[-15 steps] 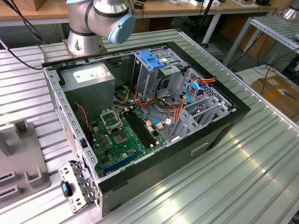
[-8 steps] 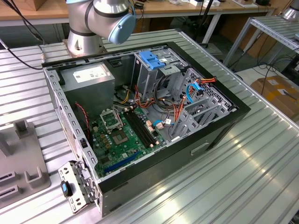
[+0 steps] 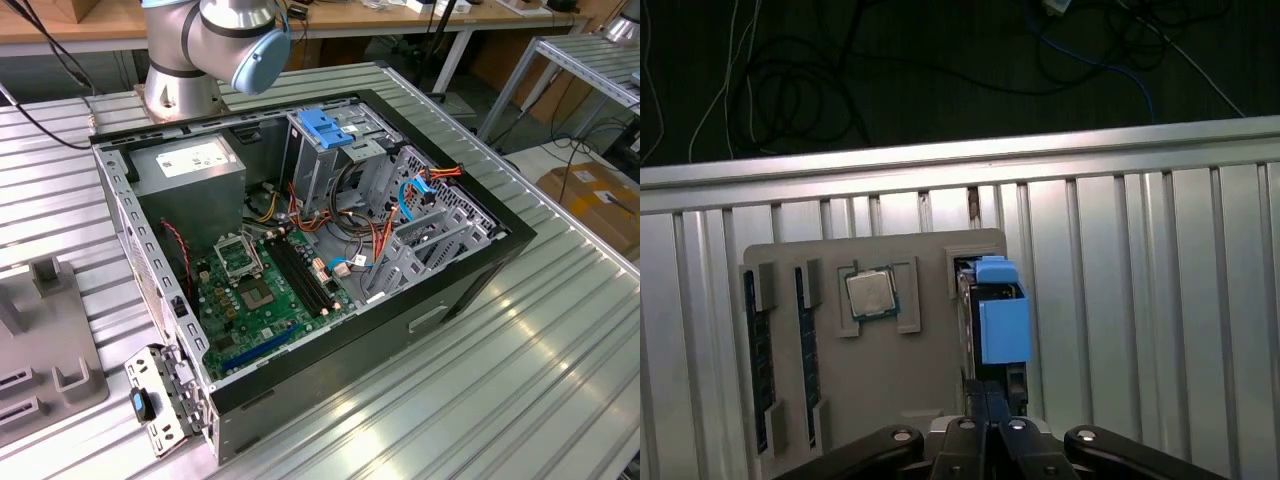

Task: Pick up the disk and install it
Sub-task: 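Pick up the disk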

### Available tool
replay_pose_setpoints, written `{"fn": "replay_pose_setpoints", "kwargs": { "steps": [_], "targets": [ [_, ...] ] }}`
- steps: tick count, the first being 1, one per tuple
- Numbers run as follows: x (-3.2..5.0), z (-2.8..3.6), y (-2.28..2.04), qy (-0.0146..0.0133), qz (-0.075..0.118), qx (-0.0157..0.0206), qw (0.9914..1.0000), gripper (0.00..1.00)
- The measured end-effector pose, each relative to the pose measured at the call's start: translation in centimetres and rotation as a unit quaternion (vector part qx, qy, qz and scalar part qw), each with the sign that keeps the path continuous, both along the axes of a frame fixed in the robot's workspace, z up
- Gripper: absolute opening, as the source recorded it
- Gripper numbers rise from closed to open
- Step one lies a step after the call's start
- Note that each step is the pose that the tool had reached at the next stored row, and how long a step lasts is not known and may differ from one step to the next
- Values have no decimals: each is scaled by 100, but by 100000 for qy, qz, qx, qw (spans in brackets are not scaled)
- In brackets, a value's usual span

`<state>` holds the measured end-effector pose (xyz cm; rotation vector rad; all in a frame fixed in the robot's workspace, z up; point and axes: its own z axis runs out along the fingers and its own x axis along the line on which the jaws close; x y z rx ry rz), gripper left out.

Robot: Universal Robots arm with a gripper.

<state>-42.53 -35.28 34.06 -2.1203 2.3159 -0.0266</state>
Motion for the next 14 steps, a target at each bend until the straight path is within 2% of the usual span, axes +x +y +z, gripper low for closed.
{"fn": "replay_pose_setpoints", "kwargs": {
  "steps": [2,8,14],
  "targets": [
    [0,0,0,0,2,1,100000,11],
    [1,-1,43,-4,-2,0,100000,11],
    [1,0,45,2,2,-1,100000,11]
  ]
}}
